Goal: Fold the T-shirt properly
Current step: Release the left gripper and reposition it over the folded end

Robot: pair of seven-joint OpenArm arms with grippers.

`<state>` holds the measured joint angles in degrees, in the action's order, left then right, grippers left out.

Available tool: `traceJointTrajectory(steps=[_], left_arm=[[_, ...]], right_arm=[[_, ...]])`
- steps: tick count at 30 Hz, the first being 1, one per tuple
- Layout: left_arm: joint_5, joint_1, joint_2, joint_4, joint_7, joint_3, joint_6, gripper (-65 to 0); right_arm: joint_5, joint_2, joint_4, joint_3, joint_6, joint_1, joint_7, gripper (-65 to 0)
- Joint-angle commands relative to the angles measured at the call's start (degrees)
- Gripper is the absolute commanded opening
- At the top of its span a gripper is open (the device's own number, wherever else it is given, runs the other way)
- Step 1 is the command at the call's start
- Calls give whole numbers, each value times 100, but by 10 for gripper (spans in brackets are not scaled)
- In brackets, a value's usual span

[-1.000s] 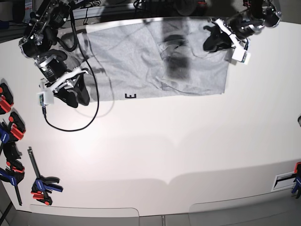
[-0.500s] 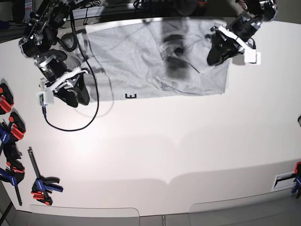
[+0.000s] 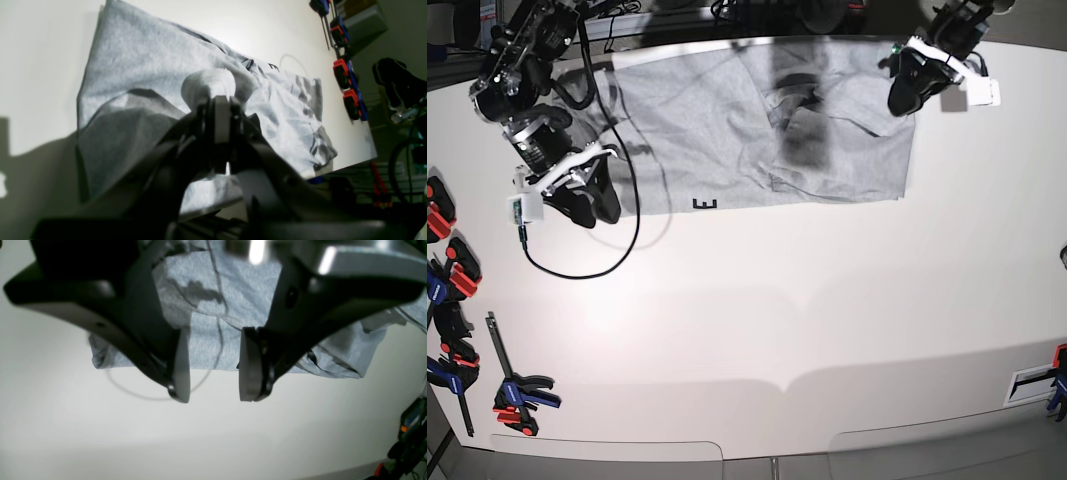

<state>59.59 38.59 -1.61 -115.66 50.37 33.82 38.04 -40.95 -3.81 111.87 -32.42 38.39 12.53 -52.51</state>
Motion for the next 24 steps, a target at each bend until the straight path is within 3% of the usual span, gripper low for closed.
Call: traceJointTrajectory(steps=[1, 4, 8, 11, 14, 18, 22, 24], left_arm=[[157, 48, -13, -105, -96, -24, 196, -650], [133, 28, -13, -105, -210, -275, 196, -650], [-802, -111, 31, -105, -1300, -734, 196, -650], [-1718, -433, 133, -105, -1808, -960, -481, -650], [-2229, -608, 157, -105, -1829, -1143, -723, -650], [-2337, -455, 157, -105, -1670, -1451, -713, -650], [-2234, -186, 155, -105, -1067, -1729, 196, -650], [-1884, -127, 127, -105, -614, -1786, 196, -650]], right_arm=[[-151, -46, 111, -17, -11, -46, 151, -415], [-157, -46, 111, -17, -11, -46, 151, -415], [-168, -46, 111, -17, -13, -46, 149, -415], [-170, -46, 111, -17, -11, -46, 149, -415], [-170, -46, 111, -17, -13, -46, 151, -415], [-168, -46, 111, -17, -11, -46, 151, -415], [-170, -46, 111, -17, -13, -46, 151, -415], [-168, -48, 109, -17, -11, -46, 151, -415]])
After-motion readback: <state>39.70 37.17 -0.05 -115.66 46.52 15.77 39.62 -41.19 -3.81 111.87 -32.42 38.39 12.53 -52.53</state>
